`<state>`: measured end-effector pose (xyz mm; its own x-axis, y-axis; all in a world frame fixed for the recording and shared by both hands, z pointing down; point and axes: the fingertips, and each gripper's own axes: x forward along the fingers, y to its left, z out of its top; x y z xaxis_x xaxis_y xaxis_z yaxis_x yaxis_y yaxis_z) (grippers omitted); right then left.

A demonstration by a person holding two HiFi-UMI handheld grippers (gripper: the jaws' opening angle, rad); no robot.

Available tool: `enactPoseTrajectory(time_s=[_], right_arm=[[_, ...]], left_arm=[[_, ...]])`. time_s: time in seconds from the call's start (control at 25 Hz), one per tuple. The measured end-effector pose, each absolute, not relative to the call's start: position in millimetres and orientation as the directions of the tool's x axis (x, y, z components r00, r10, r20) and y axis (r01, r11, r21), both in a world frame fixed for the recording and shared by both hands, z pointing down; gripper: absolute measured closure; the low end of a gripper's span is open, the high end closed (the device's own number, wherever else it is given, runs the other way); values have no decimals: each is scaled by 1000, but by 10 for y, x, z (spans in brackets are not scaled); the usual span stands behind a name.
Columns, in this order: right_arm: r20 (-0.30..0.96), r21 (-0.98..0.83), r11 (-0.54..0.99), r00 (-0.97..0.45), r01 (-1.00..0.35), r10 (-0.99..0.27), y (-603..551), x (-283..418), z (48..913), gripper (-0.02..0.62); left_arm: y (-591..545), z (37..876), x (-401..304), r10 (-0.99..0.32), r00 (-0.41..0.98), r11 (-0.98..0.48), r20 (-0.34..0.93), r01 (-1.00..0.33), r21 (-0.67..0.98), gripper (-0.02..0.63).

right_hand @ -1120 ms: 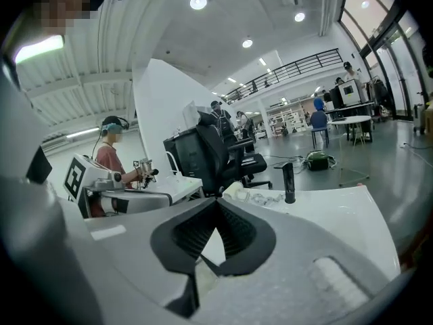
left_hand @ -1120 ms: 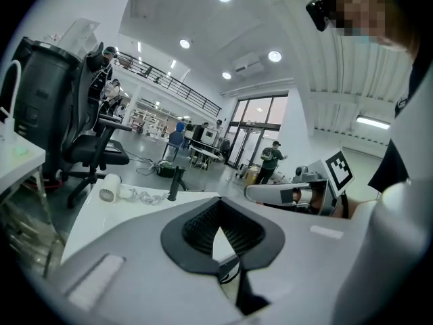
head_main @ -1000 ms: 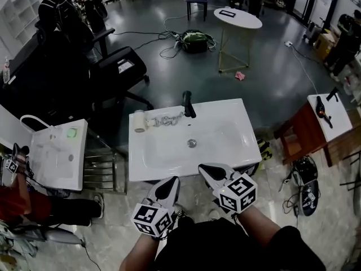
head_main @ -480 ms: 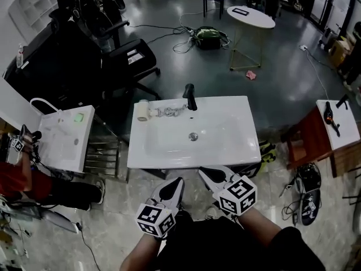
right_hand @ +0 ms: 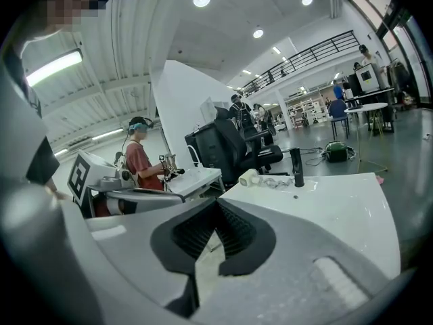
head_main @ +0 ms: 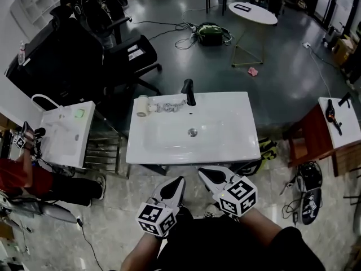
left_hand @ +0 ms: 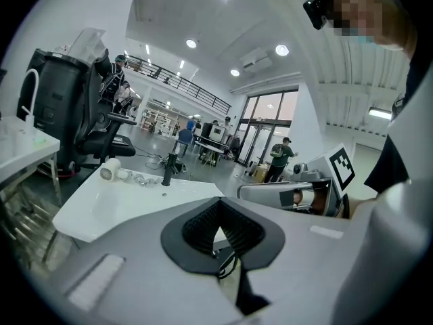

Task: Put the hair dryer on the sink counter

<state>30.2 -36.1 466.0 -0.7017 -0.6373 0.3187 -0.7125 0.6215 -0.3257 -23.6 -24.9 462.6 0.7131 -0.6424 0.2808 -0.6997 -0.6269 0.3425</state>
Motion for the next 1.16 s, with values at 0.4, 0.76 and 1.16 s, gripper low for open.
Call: enactPoseTrajectory(time_s=[0.4,0.76,1.16], right_arm=[[321,-329,618,-700,-714,-638,-258,363,4682,595],[326,-331,624,-706,-708,-628,-201,370,4709,595],[327,-326,633,-712,-702,-622,-147,362,4716,595]], left_arm=[[-205,4616,-128,-633,724,-643,276,-689,334,603],[-134,4629,-102,-634,721,-640,278,-692,335,603],[-75,4649,-109,-638,717,-635,281,-696,335,603]])
